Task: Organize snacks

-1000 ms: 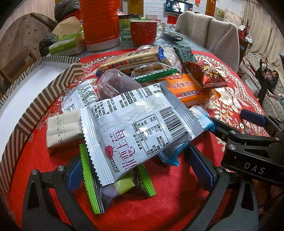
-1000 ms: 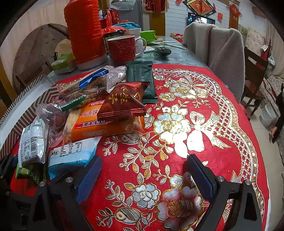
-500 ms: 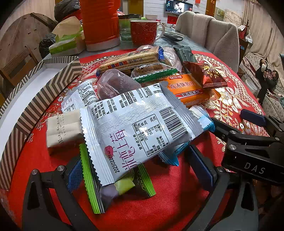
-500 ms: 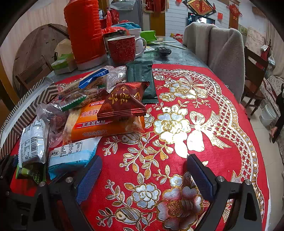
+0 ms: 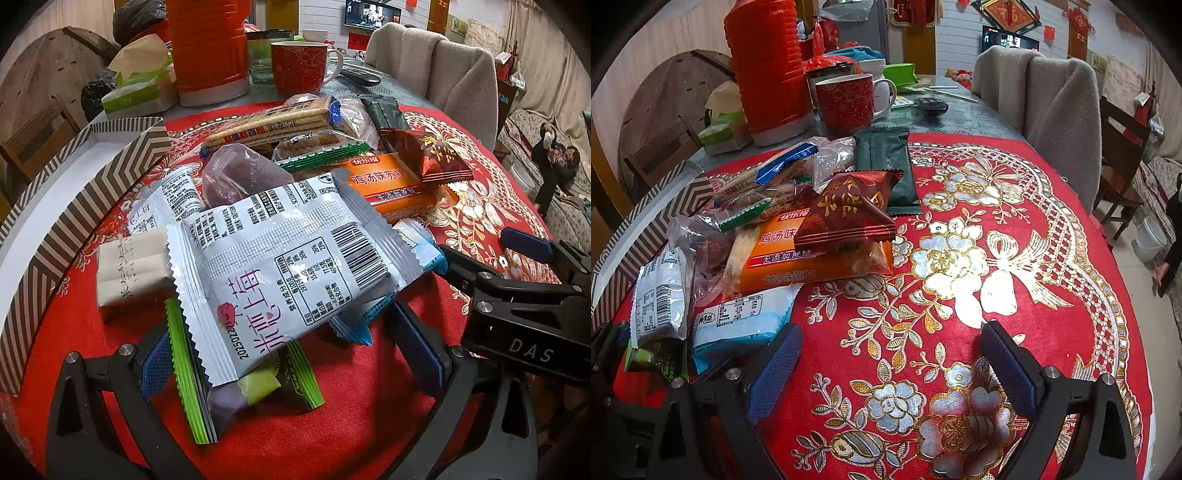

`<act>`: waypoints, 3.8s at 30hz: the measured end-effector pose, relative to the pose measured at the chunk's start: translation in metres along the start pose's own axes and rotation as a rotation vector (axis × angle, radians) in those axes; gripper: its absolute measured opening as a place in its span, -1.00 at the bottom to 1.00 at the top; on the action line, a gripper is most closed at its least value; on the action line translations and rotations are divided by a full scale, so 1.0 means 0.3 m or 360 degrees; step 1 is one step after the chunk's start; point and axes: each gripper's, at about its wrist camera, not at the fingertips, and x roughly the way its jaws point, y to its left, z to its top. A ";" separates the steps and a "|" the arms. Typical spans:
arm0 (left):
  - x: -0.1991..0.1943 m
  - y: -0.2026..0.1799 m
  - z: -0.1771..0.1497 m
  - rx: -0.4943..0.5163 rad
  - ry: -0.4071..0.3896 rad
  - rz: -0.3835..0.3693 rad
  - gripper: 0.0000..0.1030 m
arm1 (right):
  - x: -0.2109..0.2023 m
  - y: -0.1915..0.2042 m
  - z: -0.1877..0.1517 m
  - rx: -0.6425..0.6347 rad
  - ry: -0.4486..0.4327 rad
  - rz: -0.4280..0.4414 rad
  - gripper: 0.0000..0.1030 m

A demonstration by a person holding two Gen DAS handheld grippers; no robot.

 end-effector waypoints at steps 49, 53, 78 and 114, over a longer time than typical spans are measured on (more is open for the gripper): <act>-0.001 0.000 -0.001 0.0005 0.0001 -0.0008 0.99 | -0.013 -0.074 -0.002 0.0209 -0.0057 0.0078 1.00; -0.001 0.000 -0.001 0.0007 0.0000 -0.0005 0.99 | -0.011 -0.073 0.002 0.0211 -0.0057 0.0076 1.00; -0.302 -0.032 -0.064 0.0331 -0.0424 -0.0157 0.99 | 0.023 -0.018 0.008 0.0089 0.0031 -0.0145 1.00; -0.172 0.355 0.138 0.0056 -0.0364 0.0107 0.99 | 0.018 -0.005 0.005 0.0087 0.0029 -0.0165 1.00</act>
